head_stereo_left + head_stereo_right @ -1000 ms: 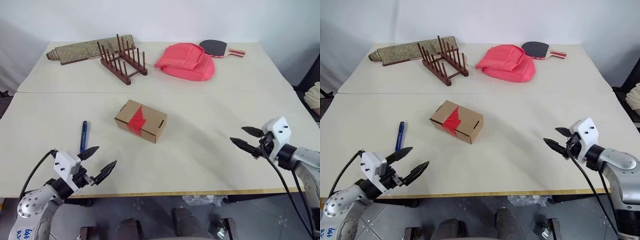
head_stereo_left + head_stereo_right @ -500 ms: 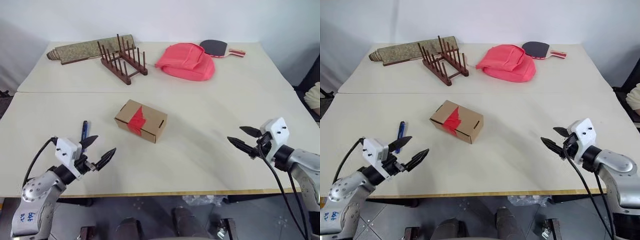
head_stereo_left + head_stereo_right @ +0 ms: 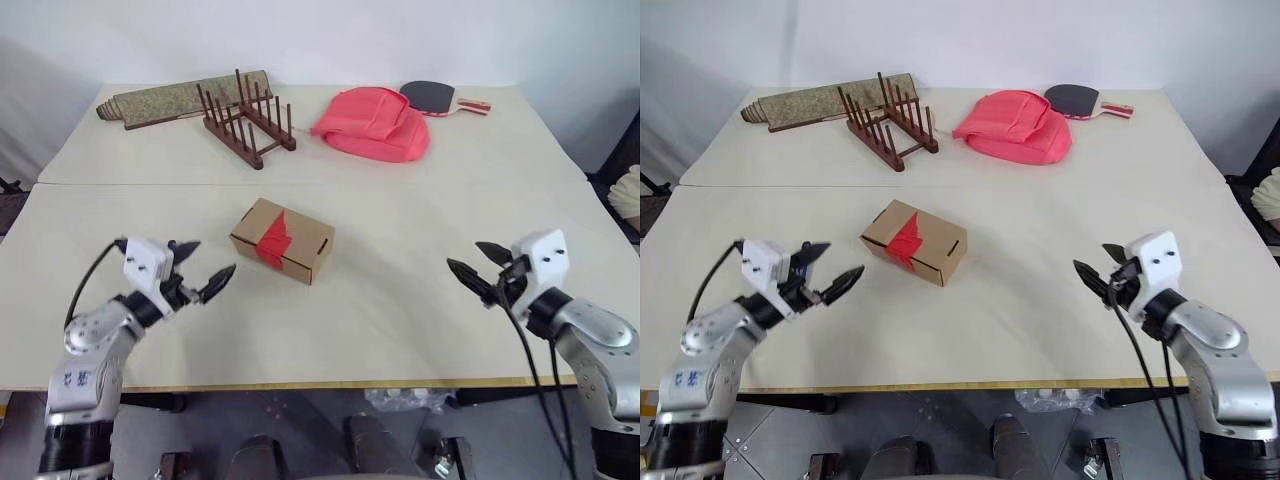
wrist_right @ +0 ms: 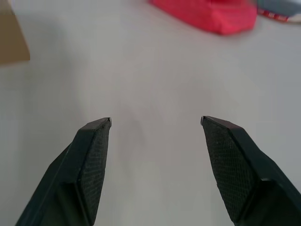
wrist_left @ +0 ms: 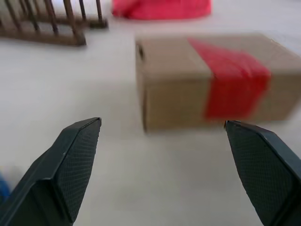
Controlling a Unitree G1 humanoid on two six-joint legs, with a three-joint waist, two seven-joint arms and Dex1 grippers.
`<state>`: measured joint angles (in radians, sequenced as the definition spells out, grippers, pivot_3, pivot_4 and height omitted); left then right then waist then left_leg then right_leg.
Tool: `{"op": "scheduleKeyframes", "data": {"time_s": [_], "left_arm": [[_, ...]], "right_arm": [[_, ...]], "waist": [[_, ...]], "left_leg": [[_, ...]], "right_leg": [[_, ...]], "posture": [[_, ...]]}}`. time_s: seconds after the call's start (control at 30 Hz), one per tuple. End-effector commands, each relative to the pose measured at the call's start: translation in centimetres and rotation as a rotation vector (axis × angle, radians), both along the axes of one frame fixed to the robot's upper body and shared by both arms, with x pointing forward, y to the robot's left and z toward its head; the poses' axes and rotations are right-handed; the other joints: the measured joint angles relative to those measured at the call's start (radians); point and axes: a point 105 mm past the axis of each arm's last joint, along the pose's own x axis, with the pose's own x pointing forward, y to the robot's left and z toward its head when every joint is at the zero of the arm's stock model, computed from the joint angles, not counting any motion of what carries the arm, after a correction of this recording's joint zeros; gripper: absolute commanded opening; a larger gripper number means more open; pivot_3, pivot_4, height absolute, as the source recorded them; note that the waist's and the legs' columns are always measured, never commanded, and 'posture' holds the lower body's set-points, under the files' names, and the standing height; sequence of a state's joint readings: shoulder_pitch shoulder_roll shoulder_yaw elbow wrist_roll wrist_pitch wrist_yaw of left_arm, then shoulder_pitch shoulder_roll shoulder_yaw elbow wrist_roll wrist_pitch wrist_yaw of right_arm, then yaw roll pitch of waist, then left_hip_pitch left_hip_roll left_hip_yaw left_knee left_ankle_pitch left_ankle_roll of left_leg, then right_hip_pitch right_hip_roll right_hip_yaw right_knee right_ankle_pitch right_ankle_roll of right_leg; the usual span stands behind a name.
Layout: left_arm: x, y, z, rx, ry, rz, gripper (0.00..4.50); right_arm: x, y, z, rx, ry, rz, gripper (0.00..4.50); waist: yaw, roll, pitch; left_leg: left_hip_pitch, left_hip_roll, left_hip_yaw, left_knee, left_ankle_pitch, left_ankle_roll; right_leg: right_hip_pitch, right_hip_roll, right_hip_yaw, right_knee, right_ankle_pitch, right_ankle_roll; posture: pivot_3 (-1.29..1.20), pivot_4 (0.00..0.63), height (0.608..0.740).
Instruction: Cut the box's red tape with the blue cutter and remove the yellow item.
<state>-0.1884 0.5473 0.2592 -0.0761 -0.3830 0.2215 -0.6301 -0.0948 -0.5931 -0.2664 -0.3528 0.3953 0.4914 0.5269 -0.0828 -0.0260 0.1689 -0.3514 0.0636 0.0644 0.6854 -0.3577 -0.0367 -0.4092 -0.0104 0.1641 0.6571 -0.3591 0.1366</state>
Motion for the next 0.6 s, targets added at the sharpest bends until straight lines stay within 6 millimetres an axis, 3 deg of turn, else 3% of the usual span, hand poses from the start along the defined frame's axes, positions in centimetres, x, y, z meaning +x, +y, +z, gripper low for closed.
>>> {"op": "scheduleKeyframes", "data": {"time_s": [0.03,0.13,0.23,0.27,0.43,0.6], "left_arm": [[0.9,-0.3,-0.1,-0.007,0.000,-0.010,3.59],[2.0,-0.7,0.0,-0.033,0.020,-0.026,2.69],[3.6,-0.3,0.3,-0.058,0.041,-0.014,1.74],[4.1,-0.2,0.4,-0.060,0.046,-0.011,1.51],[6.5,0.3,1.0,-0.051,0.032,0.040,0.03],[8.7,0.3,1.6,-0.058,0.015,0.079,0.03]], "right_arm": [[-0.2,0.3,1.2,-0.016,-0.063,-0.049,2.27],[-0.4,1.1,1.0,-0.009,-0.047,-0.049,1.25],[-0.7,3.2,1.0,0.000,-0.019,0.020,0.19],[-0.6,3.8,1.1,0.008,-0.013,0.035,0.03],[-0.3,6.1,1.0,0.013,0.009,0.086,0.00],[0.5,8.2,1.0,0.020,0.037,0.124,0.00]], "waist": [[0.000,0.000,0.000],[0.000,0.000,0.000],[0.000,0.000,0.000],[0.000,0.000,0.000],[-0.001,0.000,0.000],[0.001,0.000,0.000]], "left_leg": [[0.000,0.000,0.000,0.000,0.000,-0.001],[-0.001,0.001,0.001,-0.001,0.000,-0.001],[-0.001,0.001,0.000,-0.001,0.001,-0.002],[-0.001,0.001,0.000,0.000,0.001,-0.003],[-0.001,0.001,0.000,0.000,0.002,-0.003],[-0.002,0.001,-0.001,0.000,0.002,-0.004]], "right_leg": [[0.000,0.000,0.000,0.000,0.000,0.000],[-0.003,-0.002,-0.004,0.002,0.000,0.000],[-0.004,-0.003,-0.007,0.003,0.000,0.000],[-0.004,-0.003,-0.008,0.003,0.000,0.000],[-0.004,-0.002,-0.009,0.003,0.001,-0.001],[-0.005,-0.003,-0.012,0.004,0.001,-0.001]], "posture": [[0.00,0.150,0.740],[0.00,0.150,0.740],[0.00,0.150,0.740],[0.00,0.150,0.740],[0.00,0.150,0.740],[0.00,0.150,0.740]]}}
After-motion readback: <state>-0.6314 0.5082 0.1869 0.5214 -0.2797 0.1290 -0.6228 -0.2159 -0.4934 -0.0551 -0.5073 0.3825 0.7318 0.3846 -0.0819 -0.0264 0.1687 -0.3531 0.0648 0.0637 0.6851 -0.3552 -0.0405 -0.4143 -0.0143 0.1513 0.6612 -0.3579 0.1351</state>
